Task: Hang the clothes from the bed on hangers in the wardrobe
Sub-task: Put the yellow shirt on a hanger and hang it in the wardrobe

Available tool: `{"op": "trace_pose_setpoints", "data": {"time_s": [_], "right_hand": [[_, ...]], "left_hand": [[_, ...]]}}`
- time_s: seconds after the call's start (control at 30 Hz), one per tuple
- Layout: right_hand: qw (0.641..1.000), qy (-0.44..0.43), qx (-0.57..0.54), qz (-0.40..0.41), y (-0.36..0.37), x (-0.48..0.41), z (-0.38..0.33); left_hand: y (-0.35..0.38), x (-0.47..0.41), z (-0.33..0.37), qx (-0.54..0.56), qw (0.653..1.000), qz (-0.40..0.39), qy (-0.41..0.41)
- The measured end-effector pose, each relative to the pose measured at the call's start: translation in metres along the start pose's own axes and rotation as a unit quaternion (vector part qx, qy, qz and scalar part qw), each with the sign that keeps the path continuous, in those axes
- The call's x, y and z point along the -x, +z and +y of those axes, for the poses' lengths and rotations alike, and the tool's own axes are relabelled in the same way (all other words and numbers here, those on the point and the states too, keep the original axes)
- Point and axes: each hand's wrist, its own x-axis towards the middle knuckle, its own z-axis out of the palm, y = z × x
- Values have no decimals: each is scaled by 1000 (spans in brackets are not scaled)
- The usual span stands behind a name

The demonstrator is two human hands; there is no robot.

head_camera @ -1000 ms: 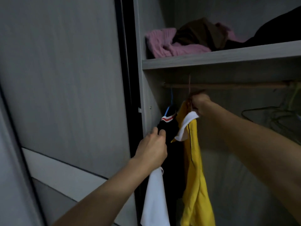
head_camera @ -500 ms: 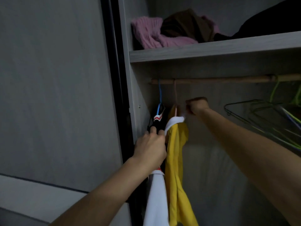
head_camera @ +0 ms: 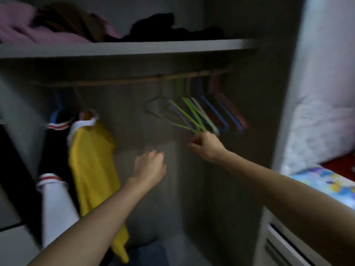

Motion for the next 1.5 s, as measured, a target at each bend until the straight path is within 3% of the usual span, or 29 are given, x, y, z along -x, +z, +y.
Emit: {"op": "trace_pose_setpoints", "data": {"time_s": [0.13,0.27,0.37,0.53,0.63,0.73,0.8,0.93,1.0,1.07,1.2,1.27,1.5], "right_hand": [[994,88,64,25,-75,88,92],[985,135,94,47,-132,145,145],[978,169,97,76,-158,171,177],[975,175,114,78,-169,168,206],[981,151,109,55,-155,136,207],[987,119,103,17,-133,90,202],[989,97,110,3,-120,72,196],[993,63,94,-31,-97,39,188],[994,64,74,-43,-89,29,188],[994,72,63,-44,-84,22,191],[995,74,54,-50,-86,14,193],[995,73,43,-49,-89,12,190],[997,37,35,-55,-105,25,173]], "left_hand": [[37,8,108,94,993,-46,49],[62,-14,160,242,969,-53,16],[55,-52,167,292,956,32,-31],[22,-115,135,219,935,251,-121],[20,-152,103,277,899,258,-220],[32,-189,75,402,853,162,-291],[39,-202,71,464,829,108,-292],[50,-223,73,599,724,122,-319],[57,-232,74,630,693,124,-328],[55,-239,78,619,691,166,-334],[36,-241,84,544,724,237,-353],[17,-239,88,542,728,263,-327],[-29,-190,124,569,723,283,-273]]}}
